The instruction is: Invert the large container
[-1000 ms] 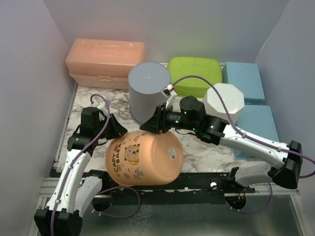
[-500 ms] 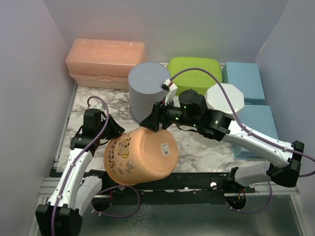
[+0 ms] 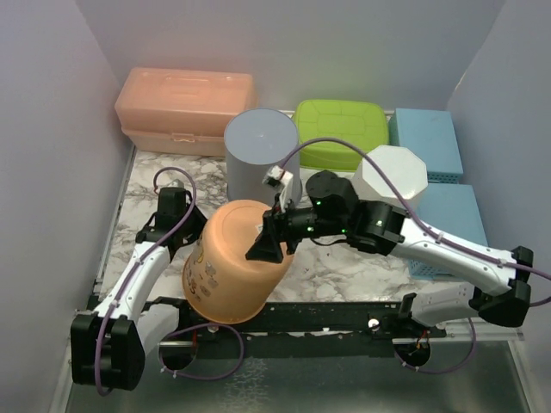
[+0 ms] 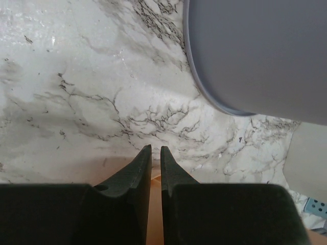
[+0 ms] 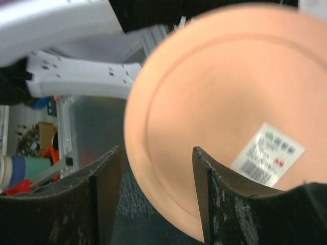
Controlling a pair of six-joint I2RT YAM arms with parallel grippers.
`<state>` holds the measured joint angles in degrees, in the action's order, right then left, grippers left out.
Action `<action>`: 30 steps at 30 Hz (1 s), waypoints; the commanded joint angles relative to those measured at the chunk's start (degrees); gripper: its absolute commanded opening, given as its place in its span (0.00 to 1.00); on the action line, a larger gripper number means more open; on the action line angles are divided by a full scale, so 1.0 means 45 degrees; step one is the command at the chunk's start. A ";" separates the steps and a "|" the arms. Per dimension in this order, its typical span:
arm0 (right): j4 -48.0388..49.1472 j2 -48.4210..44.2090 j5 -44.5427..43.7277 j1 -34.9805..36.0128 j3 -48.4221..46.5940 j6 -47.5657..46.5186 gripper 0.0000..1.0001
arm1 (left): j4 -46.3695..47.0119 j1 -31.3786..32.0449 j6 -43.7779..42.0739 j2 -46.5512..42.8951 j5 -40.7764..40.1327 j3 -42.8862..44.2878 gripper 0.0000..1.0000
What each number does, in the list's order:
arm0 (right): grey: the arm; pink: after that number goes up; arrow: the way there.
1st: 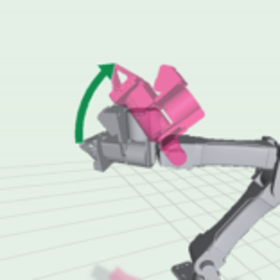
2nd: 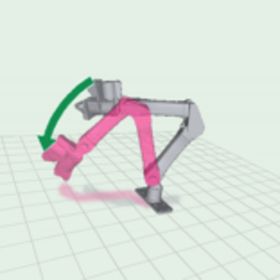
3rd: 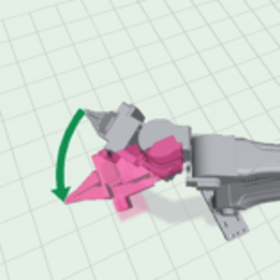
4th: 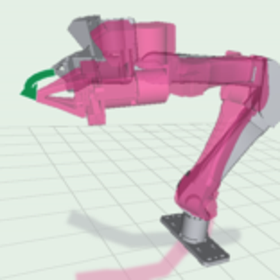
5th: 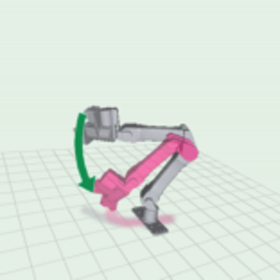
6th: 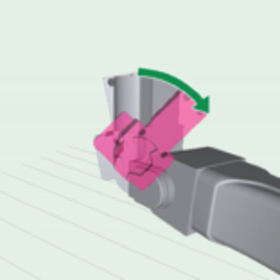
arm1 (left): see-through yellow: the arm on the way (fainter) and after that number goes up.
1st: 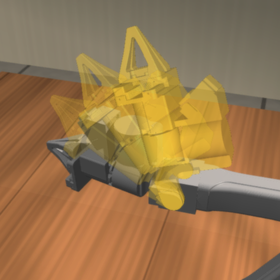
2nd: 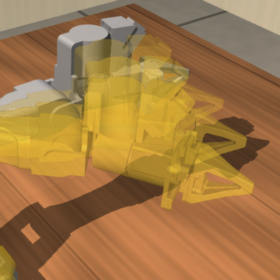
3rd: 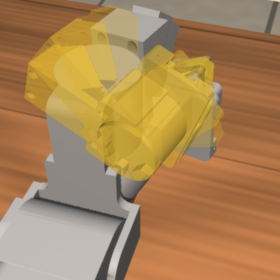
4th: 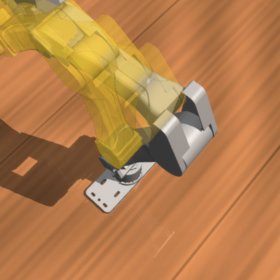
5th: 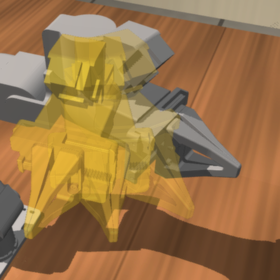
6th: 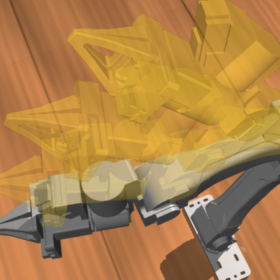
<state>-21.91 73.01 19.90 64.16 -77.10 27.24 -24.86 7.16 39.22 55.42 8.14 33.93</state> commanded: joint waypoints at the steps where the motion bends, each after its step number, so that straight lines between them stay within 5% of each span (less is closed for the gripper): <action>1: -0.1914 0.1622 -0.0936 0.0839 -0.0261 -0.0564 0.59 | 0.1524 -0.0003 0.0327 0.0795 -0.0754 0.0149 0.14; 10: -0.3198 0.3089 -0.4234 0.1107 -0.0949 -0.0839 0.60 | 0.2535 0.0007 0.0581 0.1789 -0.0965 0.0691 0.19; 15: -0.2474 0.2045 -0.3513 0.1466 -0.0743 -0.1660 0.63 | 0.2326 -0.0020 0.0396 0.1708 -0.0499 0.1396 0.30; 22: -0.2811 0.2520 -0.7363 0.3543 -0.1537 -0.4708 0.94 | 0.0948 -0.0094 -0.0270 0.1183 -0.0428 0.2701 0.45; 30: -0.0975 0.3699 -1.0133 0.5118 -0.1824 -0.7444 1.00 | -0.1277 -0.0926 -0.1338 0.0320 -0.1186 0.4293 0.58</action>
<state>-28.77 87.24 -16.99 85.78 -85.45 2.02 -23.77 5.91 36.97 60.12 4.51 50.13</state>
